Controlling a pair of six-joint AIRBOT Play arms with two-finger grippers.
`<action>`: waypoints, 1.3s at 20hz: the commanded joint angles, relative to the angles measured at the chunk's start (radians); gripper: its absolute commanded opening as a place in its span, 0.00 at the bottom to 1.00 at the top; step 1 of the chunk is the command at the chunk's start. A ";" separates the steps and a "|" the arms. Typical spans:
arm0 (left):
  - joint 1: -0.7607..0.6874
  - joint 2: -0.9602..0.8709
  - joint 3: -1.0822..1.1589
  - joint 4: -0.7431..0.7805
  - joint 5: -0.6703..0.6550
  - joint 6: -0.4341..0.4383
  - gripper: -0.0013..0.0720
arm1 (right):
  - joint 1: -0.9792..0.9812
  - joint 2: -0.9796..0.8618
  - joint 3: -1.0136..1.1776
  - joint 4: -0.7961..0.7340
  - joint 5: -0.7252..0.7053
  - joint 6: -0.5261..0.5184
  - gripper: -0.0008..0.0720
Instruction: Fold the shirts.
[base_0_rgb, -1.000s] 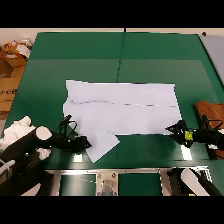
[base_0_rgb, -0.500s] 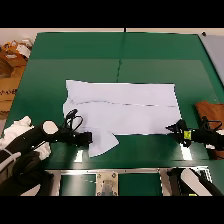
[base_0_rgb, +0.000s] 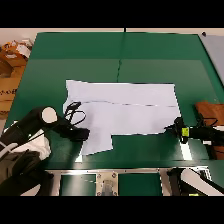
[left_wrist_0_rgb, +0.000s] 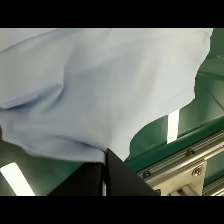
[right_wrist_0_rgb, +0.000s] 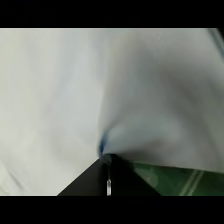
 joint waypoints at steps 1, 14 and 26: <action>0.001 0.001 0.101 0.129 -0.208 -0.026 0.05 | 0.001 0.078 0.061 -0.133 0.146 0.095 0.03; 0.001 -0.113 0.464 0.311 -0.147 0.014 0.05 | 0.164 0.124 0.378 -0.159 0.090 0.197 0.03; 0.117 -0.528 0.727 0.191 0.140 0.203 0.05 | 0.309 -0.489 0.808 -0.063 -0.102 0.151 0.11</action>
